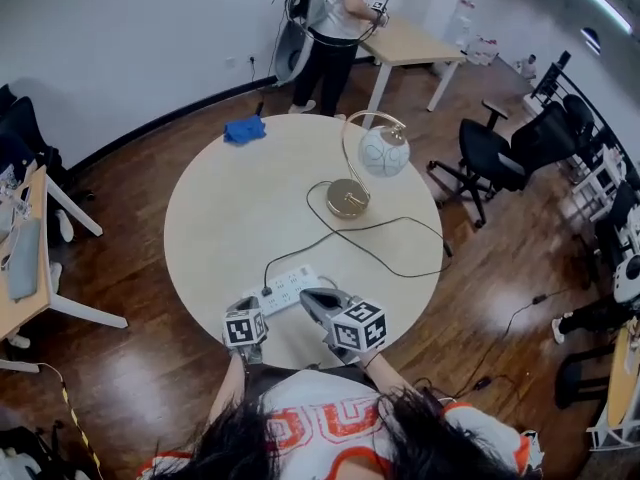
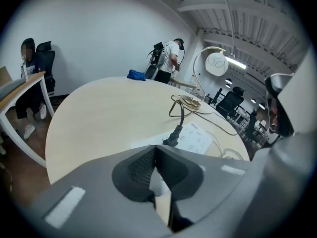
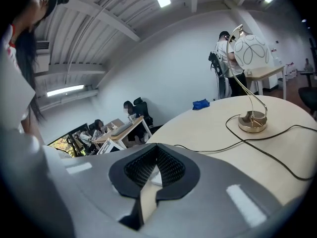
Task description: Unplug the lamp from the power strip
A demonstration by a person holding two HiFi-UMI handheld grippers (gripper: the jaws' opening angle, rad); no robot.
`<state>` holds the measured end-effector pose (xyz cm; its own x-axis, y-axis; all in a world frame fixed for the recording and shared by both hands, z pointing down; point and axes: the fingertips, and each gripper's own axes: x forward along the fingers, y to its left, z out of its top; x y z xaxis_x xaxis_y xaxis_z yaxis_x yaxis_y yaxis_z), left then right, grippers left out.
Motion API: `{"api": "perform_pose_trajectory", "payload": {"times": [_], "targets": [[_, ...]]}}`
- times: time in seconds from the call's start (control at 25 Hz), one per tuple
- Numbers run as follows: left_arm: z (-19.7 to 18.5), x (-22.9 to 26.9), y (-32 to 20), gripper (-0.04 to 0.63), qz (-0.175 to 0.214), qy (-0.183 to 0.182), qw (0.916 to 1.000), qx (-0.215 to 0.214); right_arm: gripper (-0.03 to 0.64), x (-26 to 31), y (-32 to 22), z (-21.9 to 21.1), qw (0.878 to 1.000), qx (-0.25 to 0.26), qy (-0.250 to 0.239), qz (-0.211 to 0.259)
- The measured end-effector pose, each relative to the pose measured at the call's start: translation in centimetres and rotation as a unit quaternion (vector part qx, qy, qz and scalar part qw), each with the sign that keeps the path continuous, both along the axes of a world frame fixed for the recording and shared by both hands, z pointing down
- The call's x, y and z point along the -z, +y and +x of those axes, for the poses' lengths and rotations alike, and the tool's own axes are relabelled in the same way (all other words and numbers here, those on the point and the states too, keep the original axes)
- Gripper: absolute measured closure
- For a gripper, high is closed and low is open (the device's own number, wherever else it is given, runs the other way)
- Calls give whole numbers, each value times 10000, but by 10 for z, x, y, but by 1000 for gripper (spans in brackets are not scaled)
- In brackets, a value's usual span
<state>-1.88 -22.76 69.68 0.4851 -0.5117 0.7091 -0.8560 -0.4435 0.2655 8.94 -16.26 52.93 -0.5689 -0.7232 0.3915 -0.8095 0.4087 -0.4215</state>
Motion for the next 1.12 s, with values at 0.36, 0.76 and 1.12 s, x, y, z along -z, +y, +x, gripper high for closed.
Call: {"api": "perform_pose_trajectory", "payload": {"times": [0.36, 0.76, 1.12], "targets": [[11, -1, 1, 595, -211, 286, 9989, 317, 543, -66, -20, -20, 9879, 1068, 1103, -221], [9, 1, 10, 595, -405, 296, 9975, 497, 474, -134, -50, -52, 9536, 2004, 2231, -281], [10, 3, 10, 595, -750, 137, 9955, 555, 499, -145, -59, -67, 9451, 2363, 2218, -405]]}}
